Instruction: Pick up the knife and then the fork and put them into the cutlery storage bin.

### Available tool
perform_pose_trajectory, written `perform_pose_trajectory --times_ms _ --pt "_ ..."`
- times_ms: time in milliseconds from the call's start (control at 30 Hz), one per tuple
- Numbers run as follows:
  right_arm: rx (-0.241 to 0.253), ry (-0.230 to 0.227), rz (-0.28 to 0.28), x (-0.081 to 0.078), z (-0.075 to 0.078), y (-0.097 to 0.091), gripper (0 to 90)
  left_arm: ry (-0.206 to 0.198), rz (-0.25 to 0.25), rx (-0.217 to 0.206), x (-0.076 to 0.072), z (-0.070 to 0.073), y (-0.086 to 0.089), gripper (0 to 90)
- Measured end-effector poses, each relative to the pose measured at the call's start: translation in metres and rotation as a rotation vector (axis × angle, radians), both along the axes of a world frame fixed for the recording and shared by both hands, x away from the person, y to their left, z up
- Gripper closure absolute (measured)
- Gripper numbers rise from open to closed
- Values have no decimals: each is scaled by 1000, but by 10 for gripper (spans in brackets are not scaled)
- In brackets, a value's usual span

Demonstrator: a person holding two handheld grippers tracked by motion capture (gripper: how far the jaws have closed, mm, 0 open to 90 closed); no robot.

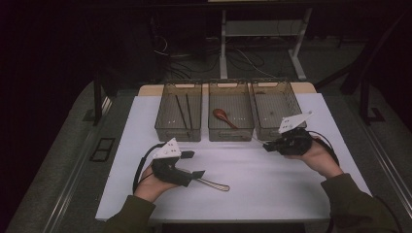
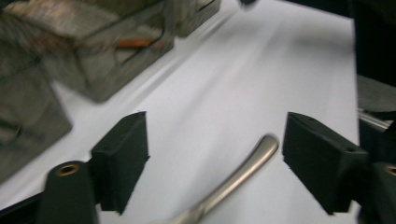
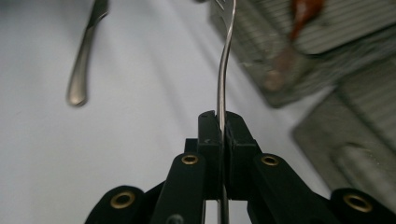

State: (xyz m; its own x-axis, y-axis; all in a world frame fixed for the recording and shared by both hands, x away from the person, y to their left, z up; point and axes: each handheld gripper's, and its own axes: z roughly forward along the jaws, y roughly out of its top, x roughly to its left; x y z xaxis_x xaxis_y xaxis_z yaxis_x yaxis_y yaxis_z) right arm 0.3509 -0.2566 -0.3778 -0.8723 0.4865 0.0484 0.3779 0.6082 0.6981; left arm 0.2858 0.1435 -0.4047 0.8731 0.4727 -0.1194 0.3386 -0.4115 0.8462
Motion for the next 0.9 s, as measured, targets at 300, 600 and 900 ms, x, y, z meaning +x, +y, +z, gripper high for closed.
perform_pose_trajectory --times_ms 300,600,900 --pt "11 -23 -214 42 15 -27 858 1 72 8 -18 -14 18 23" --pt "-35 -2 -410 89 11 -45 859 -4 99 27 -25 -19 23 0" --pt "-92 88 -480 114 -15 -48 859 6 78 38 -25 -21 22 0"
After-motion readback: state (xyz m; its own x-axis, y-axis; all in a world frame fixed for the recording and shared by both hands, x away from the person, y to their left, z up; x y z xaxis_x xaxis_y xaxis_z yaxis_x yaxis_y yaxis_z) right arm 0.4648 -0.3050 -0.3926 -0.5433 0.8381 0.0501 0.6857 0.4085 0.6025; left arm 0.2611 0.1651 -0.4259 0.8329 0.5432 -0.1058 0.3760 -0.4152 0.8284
